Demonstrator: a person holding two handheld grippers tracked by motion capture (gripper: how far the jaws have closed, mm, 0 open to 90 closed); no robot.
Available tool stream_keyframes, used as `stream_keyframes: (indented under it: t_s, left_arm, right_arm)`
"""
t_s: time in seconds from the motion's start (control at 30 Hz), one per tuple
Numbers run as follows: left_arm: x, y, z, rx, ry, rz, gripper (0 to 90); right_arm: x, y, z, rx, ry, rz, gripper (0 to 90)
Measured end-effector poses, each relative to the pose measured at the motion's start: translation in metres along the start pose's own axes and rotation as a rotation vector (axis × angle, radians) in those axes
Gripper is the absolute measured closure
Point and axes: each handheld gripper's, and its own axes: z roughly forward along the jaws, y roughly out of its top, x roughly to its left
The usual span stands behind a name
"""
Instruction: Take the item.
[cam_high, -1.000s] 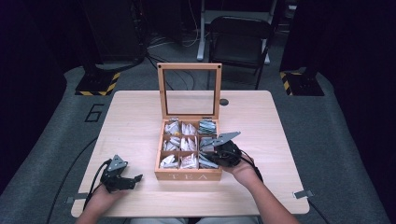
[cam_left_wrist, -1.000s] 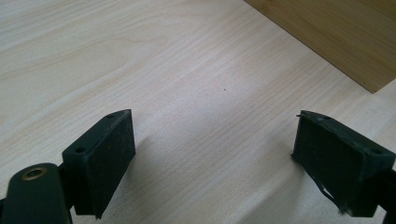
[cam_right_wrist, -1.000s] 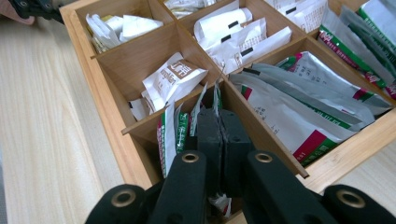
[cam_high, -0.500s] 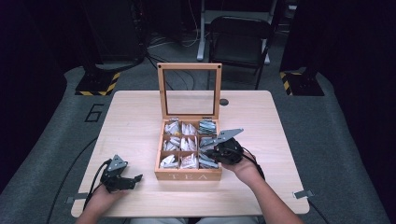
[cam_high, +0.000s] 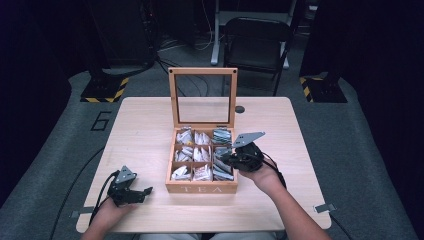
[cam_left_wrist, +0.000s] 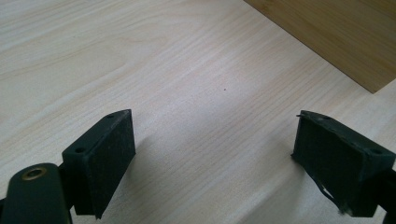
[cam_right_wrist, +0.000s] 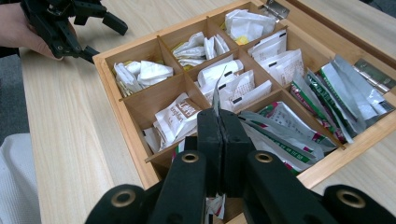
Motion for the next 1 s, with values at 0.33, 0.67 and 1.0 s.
stream_keyframes:
  t_s: [0.33,0.67,1.0]
  left_arm:
    - [0.000,0.000,0.000,0.000,0.000,0.001,12.6]
    - [0.000,0.000,0.000,0.000,0.000,0.000,12.6]
    - [0.000,0.000,0.000,0.002,0.000,-0.002,12.6]
  right_arm:
    - [0.002,0.008,-0.010,-0.026,-0.004,-0.007,88.9]
    - [-0.001,0.013,-0.020,-0.048,-0.015,-0.025,88.9]
    - [-0.002,0.012,-0.027,-0.067,-0.037,-0.013,88.8]
